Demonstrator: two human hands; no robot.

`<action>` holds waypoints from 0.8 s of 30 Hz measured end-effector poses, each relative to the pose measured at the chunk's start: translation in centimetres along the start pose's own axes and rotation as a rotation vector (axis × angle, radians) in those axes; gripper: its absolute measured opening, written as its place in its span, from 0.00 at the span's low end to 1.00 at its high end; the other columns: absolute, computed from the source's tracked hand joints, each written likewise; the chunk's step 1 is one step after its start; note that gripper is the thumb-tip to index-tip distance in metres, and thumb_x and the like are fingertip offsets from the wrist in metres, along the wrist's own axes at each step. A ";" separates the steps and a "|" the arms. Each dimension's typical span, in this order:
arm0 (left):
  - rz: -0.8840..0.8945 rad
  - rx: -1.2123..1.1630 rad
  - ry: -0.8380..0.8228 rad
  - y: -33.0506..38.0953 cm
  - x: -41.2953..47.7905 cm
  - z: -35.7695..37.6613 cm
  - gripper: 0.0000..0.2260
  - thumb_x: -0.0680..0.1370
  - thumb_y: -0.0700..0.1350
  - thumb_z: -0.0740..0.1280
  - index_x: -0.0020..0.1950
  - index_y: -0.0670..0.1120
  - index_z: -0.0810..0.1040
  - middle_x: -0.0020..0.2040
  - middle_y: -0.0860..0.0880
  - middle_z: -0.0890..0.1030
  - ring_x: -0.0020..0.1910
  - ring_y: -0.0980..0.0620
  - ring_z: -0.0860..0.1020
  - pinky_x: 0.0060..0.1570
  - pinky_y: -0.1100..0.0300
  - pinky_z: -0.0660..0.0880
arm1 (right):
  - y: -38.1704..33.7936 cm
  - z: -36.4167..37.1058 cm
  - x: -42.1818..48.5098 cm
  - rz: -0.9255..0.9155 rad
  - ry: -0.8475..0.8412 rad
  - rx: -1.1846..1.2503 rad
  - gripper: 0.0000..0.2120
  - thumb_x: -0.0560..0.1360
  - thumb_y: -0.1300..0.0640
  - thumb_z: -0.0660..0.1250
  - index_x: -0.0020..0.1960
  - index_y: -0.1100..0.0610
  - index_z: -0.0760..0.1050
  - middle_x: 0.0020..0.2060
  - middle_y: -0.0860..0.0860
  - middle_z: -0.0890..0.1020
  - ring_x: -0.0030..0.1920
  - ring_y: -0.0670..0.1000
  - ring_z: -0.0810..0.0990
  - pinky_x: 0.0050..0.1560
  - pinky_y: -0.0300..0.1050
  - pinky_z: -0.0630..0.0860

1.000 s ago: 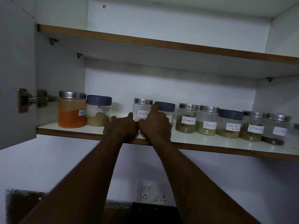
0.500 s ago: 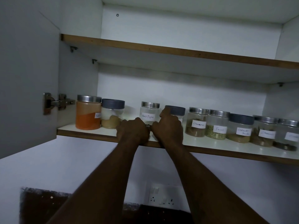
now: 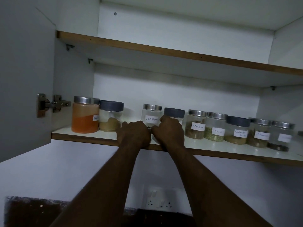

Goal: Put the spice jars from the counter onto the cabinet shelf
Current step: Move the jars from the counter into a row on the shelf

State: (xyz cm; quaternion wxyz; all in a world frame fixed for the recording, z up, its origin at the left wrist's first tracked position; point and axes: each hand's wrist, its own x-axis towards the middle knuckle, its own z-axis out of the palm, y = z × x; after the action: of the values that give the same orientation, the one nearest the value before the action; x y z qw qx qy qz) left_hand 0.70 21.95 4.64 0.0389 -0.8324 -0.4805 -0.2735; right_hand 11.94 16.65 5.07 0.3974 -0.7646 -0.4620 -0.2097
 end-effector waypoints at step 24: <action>-0.125 -0.206 0.365 -6.5 -3.3 -1.4 0.20 0.75 0.43 0.71 0.65 0.39 0.73 0.59 0.42 0.77 0.56 0.46 0.76 0.51 0.59 0.74 | -1.8 0.4 -0.4 -0.356 -0.225 0.045 0.10 0.75 0.43 0.73 0.51 0.48 0.82 0.44 0.46 0.85 0.47 0.48 0.82 0.48 0.49 0.80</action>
State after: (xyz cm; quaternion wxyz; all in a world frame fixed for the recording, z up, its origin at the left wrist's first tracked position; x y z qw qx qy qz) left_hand -6.55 22.44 2.96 0.0228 -0.7370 -0.4857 -0.4694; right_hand 10.11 17.21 5.29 0.3171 -0.6803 -0.6359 -0.1797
